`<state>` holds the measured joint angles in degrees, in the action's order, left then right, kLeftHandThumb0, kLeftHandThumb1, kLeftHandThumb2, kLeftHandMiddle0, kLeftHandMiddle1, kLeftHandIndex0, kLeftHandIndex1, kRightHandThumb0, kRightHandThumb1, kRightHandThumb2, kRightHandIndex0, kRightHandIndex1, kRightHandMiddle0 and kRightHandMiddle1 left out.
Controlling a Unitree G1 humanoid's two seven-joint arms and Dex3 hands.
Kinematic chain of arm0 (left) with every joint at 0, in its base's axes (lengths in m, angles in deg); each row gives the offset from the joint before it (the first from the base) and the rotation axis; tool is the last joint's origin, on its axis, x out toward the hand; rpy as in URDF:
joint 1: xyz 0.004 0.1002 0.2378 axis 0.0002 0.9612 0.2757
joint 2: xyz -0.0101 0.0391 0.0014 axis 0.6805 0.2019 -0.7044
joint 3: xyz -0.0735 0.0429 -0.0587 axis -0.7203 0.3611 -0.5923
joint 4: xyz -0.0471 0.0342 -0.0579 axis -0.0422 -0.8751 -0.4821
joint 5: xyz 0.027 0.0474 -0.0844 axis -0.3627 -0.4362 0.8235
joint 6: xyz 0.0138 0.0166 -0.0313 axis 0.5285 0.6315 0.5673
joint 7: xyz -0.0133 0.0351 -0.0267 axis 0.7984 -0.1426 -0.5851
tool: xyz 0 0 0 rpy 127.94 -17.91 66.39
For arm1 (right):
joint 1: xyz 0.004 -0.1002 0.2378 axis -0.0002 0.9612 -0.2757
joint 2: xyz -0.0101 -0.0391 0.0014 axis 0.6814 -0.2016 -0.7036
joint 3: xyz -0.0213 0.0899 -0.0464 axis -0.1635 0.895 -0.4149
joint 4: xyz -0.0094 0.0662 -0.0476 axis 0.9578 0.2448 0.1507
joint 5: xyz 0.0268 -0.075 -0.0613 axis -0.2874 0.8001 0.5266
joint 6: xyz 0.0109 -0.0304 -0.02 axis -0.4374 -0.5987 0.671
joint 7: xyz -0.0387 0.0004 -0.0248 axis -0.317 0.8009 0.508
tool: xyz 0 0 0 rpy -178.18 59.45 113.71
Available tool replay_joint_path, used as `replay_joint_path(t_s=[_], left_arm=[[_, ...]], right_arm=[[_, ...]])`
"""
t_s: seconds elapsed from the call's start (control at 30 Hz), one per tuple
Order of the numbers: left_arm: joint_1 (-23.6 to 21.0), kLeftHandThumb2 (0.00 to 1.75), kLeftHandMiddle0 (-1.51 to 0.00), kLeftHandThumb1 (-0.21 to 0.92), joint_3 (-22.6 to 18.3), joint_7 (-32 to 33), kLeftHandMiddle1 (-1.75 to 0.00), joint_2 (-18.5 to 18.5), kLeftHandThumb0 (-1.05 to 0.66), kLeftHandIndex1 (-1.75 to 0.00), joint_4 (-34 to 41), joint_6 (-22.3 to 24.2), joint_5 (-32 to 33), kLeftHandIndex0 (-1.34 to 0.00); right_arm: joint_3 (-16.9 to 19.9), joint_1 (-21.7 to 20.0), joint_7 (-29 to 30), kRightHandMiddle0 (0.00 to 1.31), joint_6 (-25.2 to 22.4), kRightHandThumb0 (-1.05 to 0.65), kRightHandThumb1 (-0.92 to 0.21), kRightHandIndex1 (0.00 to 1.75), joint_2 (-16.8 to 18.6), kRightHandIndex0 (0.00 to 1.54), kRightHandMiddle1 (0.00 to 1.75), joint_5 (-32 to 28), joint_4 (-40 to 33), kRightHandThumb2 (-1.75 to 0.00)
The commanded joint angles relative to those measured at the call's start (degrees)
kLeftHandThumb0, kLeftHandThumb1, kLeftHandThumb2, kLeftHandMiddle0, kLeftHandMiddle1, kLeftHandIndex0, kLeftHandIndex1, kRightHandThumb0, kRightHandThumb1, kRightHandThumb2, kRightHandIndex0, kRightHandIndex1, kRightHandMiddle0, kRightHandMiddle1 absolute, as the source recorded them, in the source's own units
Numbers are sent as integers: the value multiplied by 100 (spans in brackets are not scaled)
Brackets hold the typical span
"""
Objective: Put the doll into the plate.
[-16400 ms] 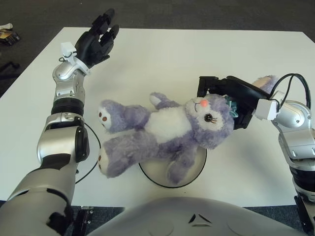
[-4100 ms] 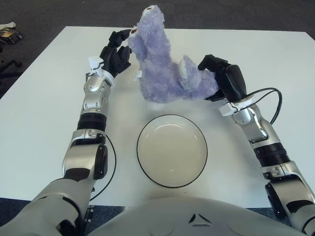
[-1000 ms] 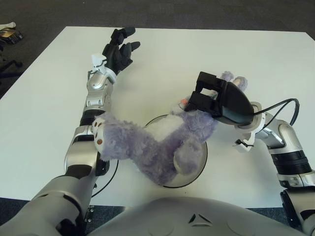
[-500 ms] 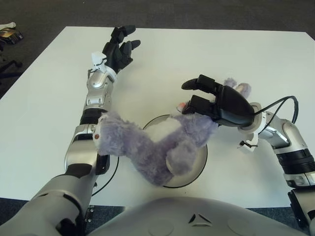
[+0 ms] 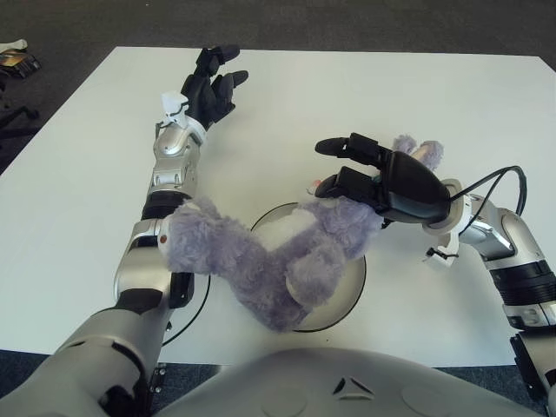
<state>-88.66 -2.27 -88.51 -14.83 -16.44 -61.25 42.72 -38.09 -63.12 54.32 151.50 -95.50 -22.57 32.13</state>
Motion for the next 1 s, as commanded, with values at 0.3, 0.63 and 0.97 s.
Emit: replay_joint_path(t_s=[0.3,0.63,0.97], left_arm=[[-143,70,-22,80,-37,-66,-73,5,-54,-100,-141,-93,68,0],[-158,70,-24,81,-17,-16,-76,15,-55,-102,-185,-161,14,0],[-175,69,-22,83,-7,-78,-77,41,-55,-98,-259,-204,13,0]], right_arm=[[149,-56,123,4,210,19,-20,56,159,3,125,-243,121,-144],[378,-92,326,0,491,20,-23,49,378,4,117,-125,255,-143],[-81,-335,72,0,897,23,-21,39,256,5,105,-1058,772,-142]])
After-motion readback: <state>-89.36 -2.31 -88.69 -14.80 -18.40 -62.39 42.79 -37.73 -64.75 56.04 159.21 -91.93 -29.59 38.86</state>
